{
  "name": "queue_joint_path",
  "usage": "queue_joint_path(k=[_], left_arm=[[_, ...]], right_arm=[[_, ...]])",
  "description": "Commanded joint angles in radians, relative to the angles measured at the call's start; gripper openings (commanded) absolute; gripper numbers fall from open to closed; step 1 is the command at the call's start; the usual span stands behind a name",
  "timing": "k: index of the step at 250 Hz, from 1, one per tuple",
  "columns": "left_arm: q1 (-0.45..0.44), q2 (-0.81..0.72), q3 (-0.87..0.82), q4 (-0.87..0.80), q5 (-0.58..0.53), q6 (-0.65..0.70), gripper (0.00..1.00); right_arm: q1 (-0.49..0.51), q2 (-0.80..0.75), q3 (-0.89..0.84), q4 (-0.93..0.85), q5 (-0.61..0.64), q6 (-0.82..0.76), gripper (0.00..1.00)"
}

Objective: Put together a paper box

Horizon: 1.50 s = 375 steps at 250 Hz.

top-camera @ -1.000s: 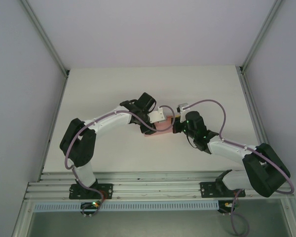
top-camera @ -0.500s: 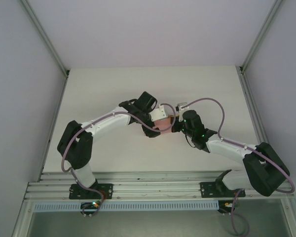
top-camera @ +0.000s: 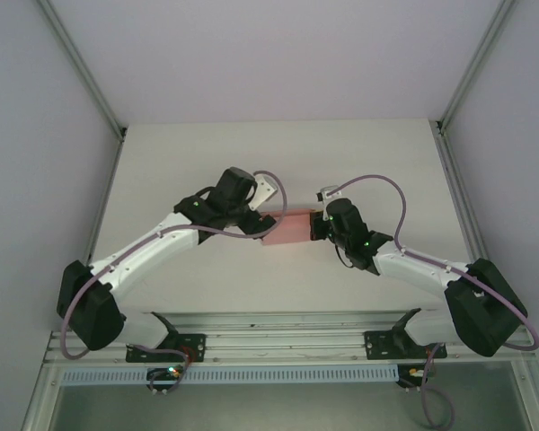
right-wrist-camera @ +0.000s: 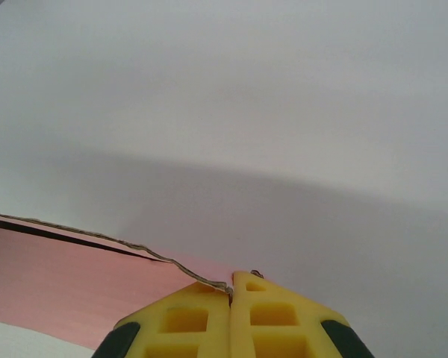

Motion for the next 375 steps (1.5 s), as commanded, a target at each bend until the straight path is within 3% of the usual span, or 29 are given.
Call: queue_joint_path(k=[1, 35, 71, 114, 219, 312, 359, 375], left_arm=[[0.003, 0.004, -0.008, -0.066, -0.024, -0.122, 0.84], [0.005, 0.029, 0.006, -0.098, 0.005, -0.143, 0.70], [0.009, 0.053, -0.005, -0.105, -0.048, -0.144, 0.65], [0.031, 0.085, 0.011, -0.077, -0.037, -0.119, 0.62], [0.073, 0.145, 0.060, -0.056, 0.094, -0.058, 0.48], [0.072, 0.192, 0.101, -0.071, 0.099, -0.056, 0.30], [0.067, 0.206, 0.120, -0.085, 0.094, -0.064, 0.14], [0.060, 0.208, 0.130, -0.098, 0.085, -0.076, 0.14]], right_arm=[[0.013, 0.032, -0.005, -0.167, 0.005, 0.015, 0.00], [0.019, 0.038, 0.019, -0.202, 0.011, 0.016, 0.00], [0.021, 0.040, 0.026, -0.209, 0.007, 0.018, 0.00], [0.027, 0.056, 0.045, -0.228, -0.002, 0.010, 0.00], [0.030, 0.063, 0.070, -0.269, 0.007, 0.006, 0.00], [0.036, 0.063, 0.078, -0.289, 0.015, 0.001, 0.00], [0.038, 0.064, 0.079, -0.293, 0.020, 0.001, 0.00], [0.041, 0.063, 0.082, -0.294, 0.022, -0.002, 0.00]])
